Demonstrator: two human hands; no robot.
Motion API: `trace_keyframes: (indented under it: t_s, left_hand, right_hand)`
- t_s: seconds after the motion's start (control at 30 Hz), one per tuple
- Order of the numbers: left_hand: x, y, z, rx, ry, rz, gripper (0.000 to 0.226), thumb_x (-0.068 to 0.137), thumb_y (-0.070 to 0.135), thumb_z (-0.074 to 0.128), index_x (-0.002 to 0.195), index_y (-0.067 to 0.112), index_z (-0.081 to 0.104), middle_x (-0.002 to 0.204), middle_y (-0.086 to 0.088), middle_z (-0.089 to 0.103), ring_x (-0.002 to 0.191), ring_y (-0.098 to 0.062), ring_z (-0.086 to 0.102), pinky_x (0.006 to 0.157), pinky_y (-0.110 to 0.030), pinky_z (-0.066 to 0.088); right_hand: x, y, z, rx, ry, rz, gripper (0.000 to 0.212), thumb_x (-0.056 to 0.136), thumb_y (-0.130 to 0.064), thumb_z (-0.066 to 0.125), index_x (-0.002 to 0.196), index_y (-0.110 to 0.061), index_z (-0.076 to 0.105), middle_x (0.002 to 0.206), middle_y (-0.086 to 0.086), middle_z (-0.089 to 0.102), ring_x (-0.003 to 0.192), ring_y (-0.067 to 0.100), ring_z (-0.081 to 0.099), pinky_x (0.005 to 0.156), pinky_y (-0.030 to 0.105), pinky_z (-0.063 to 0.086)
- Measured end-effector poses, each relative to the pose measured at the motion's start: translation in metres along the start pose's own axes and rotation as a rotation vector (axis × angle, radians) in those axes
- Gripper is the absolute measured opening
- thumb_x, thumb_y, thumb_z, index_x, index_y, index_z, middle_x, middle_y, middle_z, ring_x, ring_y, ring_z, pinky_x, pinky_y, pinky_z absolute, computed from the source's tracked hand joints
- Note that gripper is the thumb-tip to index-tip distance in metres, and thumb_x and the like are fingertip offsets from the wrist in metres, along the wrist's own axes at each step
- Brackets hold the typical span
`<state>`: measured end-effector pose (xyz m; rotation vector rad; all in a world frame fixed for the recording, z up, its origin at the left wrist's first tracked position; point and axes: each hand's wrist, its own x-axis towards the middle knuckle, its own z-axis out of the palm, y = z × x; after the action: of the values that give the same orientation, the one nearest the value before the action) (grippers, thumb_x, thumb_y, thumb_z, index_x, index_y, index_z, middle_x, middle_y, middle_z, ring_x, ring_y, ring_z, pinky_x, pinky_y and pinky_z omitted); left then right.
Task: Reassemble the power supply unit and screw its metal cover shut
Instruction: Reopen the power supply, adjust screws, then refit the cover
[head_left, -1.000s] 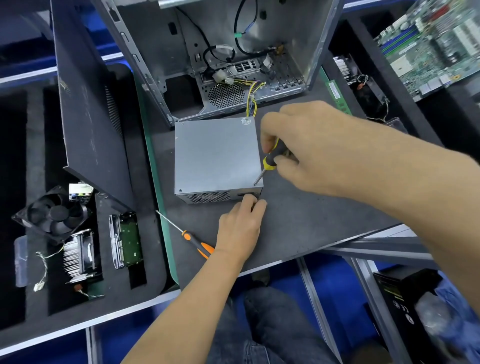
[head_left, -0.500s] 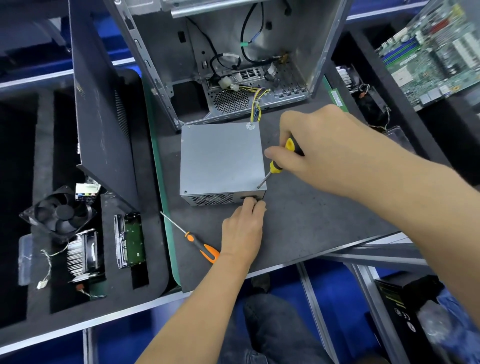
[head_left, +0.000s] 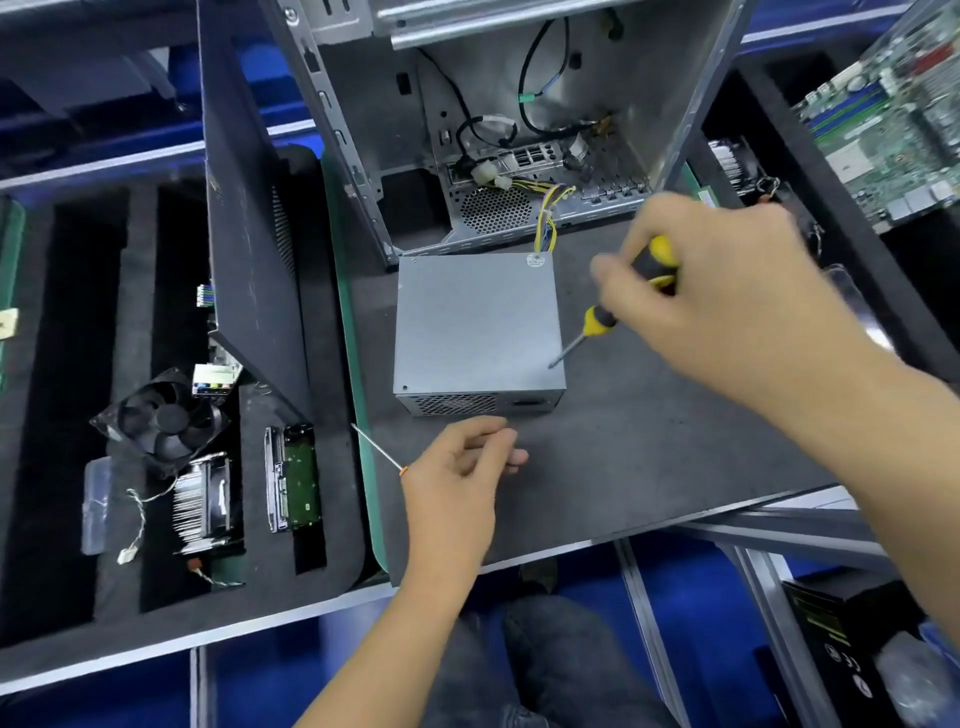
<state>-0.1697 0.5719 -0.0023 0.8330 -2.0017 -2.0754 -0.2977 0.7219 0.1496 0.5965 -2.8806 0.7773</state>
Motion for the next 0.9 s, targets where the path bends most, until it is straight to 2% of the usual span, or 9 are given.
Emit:
trace_keyframes:
  t_s: [0.03, 0.07, 0.13, 0.2, 0.3, 0.37, 0.53, 0.7, 0.9]
  left_hand:
    - [0.001, 0.005, -0.008, -0.124, 0.012, -0.091, 0.021, 0.091, 0.004, 0.068, 0.086, 0.022, 0.076, 0.074, -0.006, 0.074, 0.071, -0.017, 0.073, 0.058, -0.017, 0.052]
    - [0.002, 0.01, -0.016, -0.221, 0.019, -0.149, 0.02, 0.092, 0.003, 0.066, 0.085, 0.019, 0.076, 0.075, -0.006, 0.074, 0.07, -0.018, 0.072, 0.057, -0.021, 0.053]
    - [0.004, 0.019, -0.027, -0.406, 0.009, -0.202, 0.019, 0.092, 0.009, 0.063, 0.082, 0.015, 0.078, 0.077, -0.003, 0.071, 0.069, -0.017, 0.068, 0.062, -0.027, 0.055]
    - [0.007, 0.025, -0.032, -0.533, -0.003, -0.236, 0.019, 0.086, 0.016, 0.06, 0.08, 0.016, 0.078, 0.075, -0.002, 0.066, 0.066, -0.015, 0.063, 0.067, -0.025, 0.056]
    - [0.01, 0.03, -0.036, -0.529, -0.003, -0.227, 0.023, 0.09, 0.017, 0.057, 0.078, 0.016, 0.076, 0.074, -0.002, 0.065, 0.068, -0.017, 0.065, 0.067, -0.024, 0.056]
    - [0.013, 0.029, -0.039, -0.517, 0.016, -0.22, 0.028, 0.095, 0.013, 0.054, 0.078, 0.015, 0.075, 0.078, -0.004, 0.069, 0.074, -0.02, 0.071, 0.067, -0.024, 0.057]
    - [0.018, 0.03, -0.046, -0.516, 0.029, -0.201, 0.018, 0.082, 0.018, 0.062, 0.077, 0.016, 0.08, 0.077, -0.005, 0.072, 0.072, -0.019, 0.073, 0.065, -0.024, 0.057]
    - [0.022, 0.028, -0.052, -0.522, 0.059, -0.199, 0.018, 0.081, 0.016, 0.063, 0.078, 0.016, 0.081, 0.076, -0.007, 0.073, 0.069, -0.02, 0.072, 0.066, -0.025, 0.058]
    - [0.026, 0.025, -0.057, -0.473, 0.065, -0.179, 0.021, 0.086, 0.013, 0.062, 0.079, 0.016, 0.081, 0.076, -0.008, 0.073, 0.067, -0.019, 0.072, 0.066, -0.025, 0.059]
  right_hand:
    - [0.001, 0.004, 0.001, 0.11, 0.087, 0.071, 0.027, 0.09, -0.039, 0.06, 0.072, -0.021, 0.051, 0.052, -0.017, 0.059, 0.053, 0.003, 0.052, 0.057, 0.011, 0.038]
    - [0.0, 0.007, 0.004, 0.245, 0.126, 0.154, 0.028, 0.089, -0.039, 0.059, 0.069, -0.021, 0.051, 0.052, -0.02, 0.06, 0.049, 0.001, 0.051, 0.052, 0.009, 0.036]
    - [-0.004, 0.011, 0.019, 0.524, 0.085, 0.324, 0.028, 0.09, -0.038, 0.06, 0.066, -0.025, 0.054, 0.049, -0.009, 0.06, 0.039, 0.006, 0.044, 0.043, 0.015, 0.034]
    - [-0.015, 0.012, 0.041, 0.717, -0.013, 0.464, 0.032, 0.094, -0.033, 0.062, 0.063, -0.025, 0.056, 0.046, -0.003, 0.055, 0.038, 0.01, 0.041, 0.04, 0.019, 0.033]
    - [-0.028, 0.008, 0.067, 0.867, -0.088, 0.583, 0.037, 0.095, -0.028, 0.062, 0.059, -0.024, 0.057, 0.046, -0.001, 0.05, 0.04, 0.013, 0.035, 0.038, 0.021, 0.03]
    - [-0.029, 0.006, 0.076, 0.899, -0.099, 0.608, 0.038, 0.095, -0.029, 0.062, 0.058, -0.025, 0.057, 0.047, -0.001, 0.047, 0.042, 0.015, 0.033, 0.039, 0.021, 0.029]
    - [-0.024, 0.003, 0.085, 0.926, -0.107, 0.637, 0.038, 0.094, -0.028, 0.062, 0.057, -0.025, 0.057, 0.048, -0.001, 0.047, 0.049, 0.018, 0.034, 0.04, 0.022, 0.03]
    - [-0.021, 0.0, 0.09, 0.899, -0.129, 0.593, 0.035, 0.094, -0.03, 0.061, 0.06, -0.026, 0.059, 0.046, -0.004, 0.048, 0.045, 0.012, 0.041, 0.041, 0.02, 0.034]
    - [-0.019, -0.006, 0.094, 0.826, -0.158, 0.536, 0.028, 0.094, -0.033, 0.06, 0.067, -0.027, 0.061, 0.048, -0.005, 0.053, 0.047, 0.012, 0.044, 0.046, 0.028, 0.036]
